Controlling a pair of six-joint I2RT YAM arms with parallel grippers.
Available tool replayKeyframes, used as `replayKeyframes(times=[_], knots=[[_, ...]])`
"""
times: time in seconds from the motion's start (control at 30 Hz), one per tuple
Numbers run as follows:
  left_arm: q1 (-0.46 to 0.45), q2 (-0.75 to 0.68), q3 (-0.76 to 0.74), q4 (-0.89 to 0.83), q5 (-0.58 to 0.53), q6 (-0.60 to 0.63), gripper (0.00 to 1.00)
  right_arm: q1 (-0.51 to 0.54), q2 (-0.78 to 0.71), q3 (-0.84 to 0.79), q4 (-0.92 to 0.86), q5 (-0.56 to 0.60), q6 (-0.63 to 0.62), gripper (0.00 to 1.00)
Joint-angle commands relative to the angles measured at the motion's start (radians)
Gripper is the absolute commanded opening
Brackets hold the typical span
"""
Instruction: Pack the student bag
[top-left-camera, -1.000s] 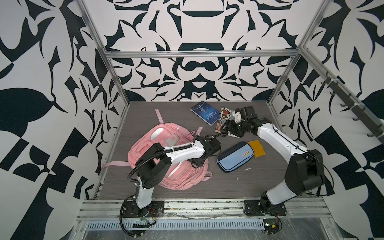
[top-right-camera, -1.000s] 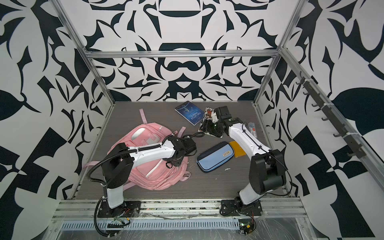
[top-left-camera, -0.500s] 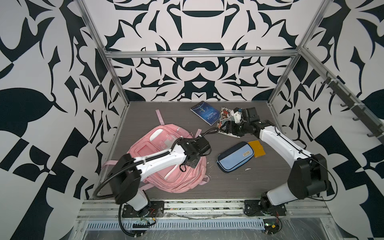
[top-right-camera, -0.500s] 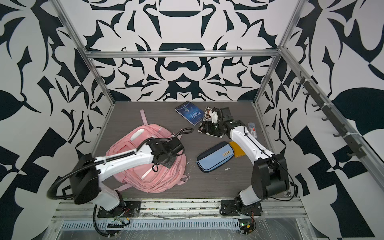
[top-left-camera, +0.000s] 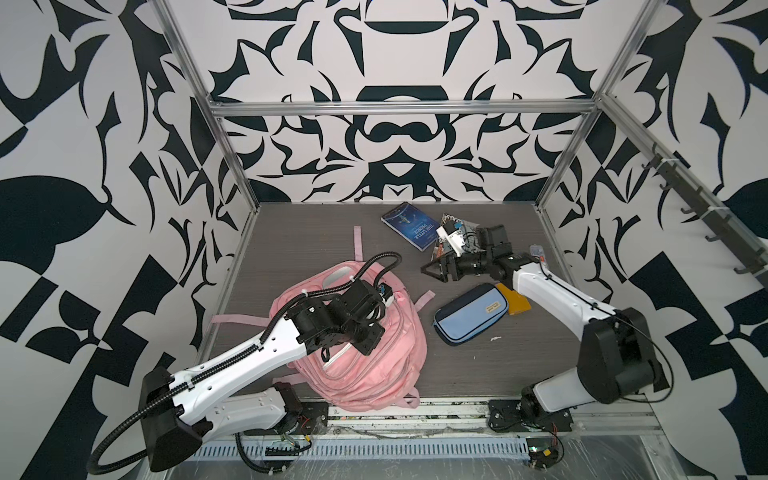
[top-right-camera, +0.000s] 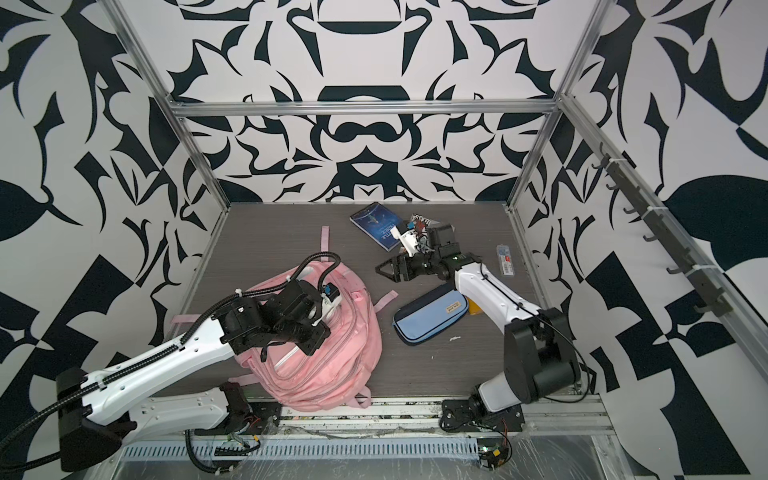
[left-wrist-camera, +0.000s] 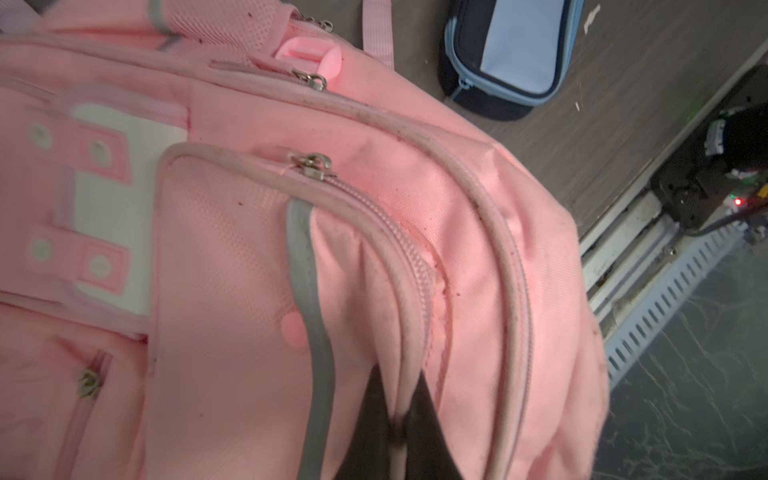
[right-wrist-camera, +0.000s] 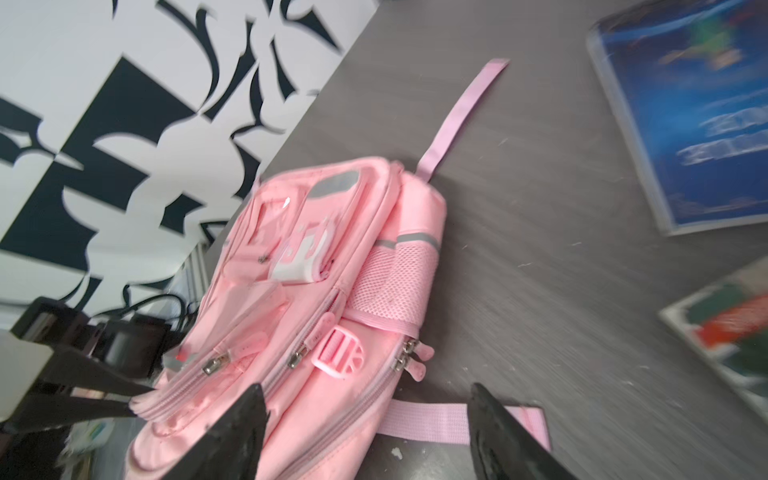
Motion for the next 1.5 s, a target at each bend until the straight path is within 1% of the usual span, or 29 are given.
replayKeyframes(times=[0.0,0.07,0.13,0.33,0.4,0.47,0.53,0.6,0.7,0.77,0.8,0.83,0.87,0.9,0.93,0.97,1.0,1.03,1.13,1.27,1.37,1.47], knots=[[0.006,-0.028,-0.025,0.033,0.074,-0.028,0.0,0.049,0.051,0.054,-0.114,-0.07,-0.173,0.76],[0.006,-0.032,-0.042,0.029,0.076,-0.038,0.0,0.09,0.083,0.074,-0.199,-0.03,-0.257,0.76],[0.008,-0.036,-0.051,0.018,0.08,-0.043,0.0,0.122,0.098,0.072,-0.251,0.015,-0.312,0.76],[0.016,-0.066,-0.036,-0.039,0.086,-0.046,0.0,0.145,0.113,0.022,-0.239,0.098,-0.365,0.77],[0.026,-0.082,-0.026,-0.047,0.081,-0.049,0.0,0.145,0.125,0.026,-0.22,0.097,-0.365,0.77],[0.052,-0.096,-0.019,-0.056,0.076,-0.052,0.0,0.142,0.129,0.025,-0.169,0.089,-0.33,0.77],[0.079,-0.101,-0.018,-0.049,0.049,-0.047,0.0,0.128,0.128,0.014,-0.08,0.092,-0.254,0.76],[0.093,-0.074,-0.014,-0.048,0.008,-0.021,0.0,0.11,0.126,-0.009,0.026,0.09,-0.159,0.76],[0.104,0.001,0.001,-0.03,-0.063,0.001,0.0,0.106,0.116,-0.028,0.12,0.165,-0.067,0.76],[0.107,0.045,0.012,-0.01,-0.1,-0.003,0.0,0.1,0.101,-0.033,0.15,0.215,-0.026,0.77],[0.109,0.064,0.024,-0.006,-0.106,-0.009,0.1,0.097,0.088,-0.034,0.16,0.238,-0.009,0.77],[0.109,0.079,0.034,-0.009,-0.111,-0.018,0.33,0.094,0.077,-0.035,0.163,0.253,0.003,0.77],[0.109,0.092,0.05,-0.014,-0.114,-0.033,0.52,0.09,0.065,-0.035,0.162,0.272,0.014,0.77],[0.109,0.1,0.067,-0.016,-0.112,-0.047,0.65,0.086,0.053,-0.033,0.158,0.288,0.023,0.78],[0.109,0.108,0.079,-0.013,-0.113,-0.062,0.72,0.082,0.042,-0.033,0.156,0.303,0.031,0.78],[0.107,0.121,0.096,-0.016,-0.117,-0.089,0.76,0.078,0.031,-0.033,0.154,0.312,0.04,0.78],[0.103,0.139,0.118,-0.028,-0.123,-0.122,0.78,0.074,0.02,-0.037,0.155,0.322,0.047,0.79],[0.097,0.158,0.137,-0.043,-0.139,-0.157,0.83,0.071,0.013,-0.04,0.154,0.329,0.052,0.79],[0.07,0.255,0.218,-0.091,-0.197,-0.257,0.84,0.055,-0.006,-0.049,0.16,0.347,0.075,0.81],[0.033,0.419,0.348,-0.195,-0.258,-0.348,0.84,0.02,0.005,-0.036,0.157,0.347,0.102,0.81],[0.005,0.492,0.373,-0.229,-0.28,-0.392,0.84,-0.018,0.019,-0.018,0.148,0.344,0.129,0.82],[-0.012,0.516,0.345,-0.232,-0.284,-0.44,0.84,-0.059,0.037,0.005,0.127,0.352,0.165,0.82]])
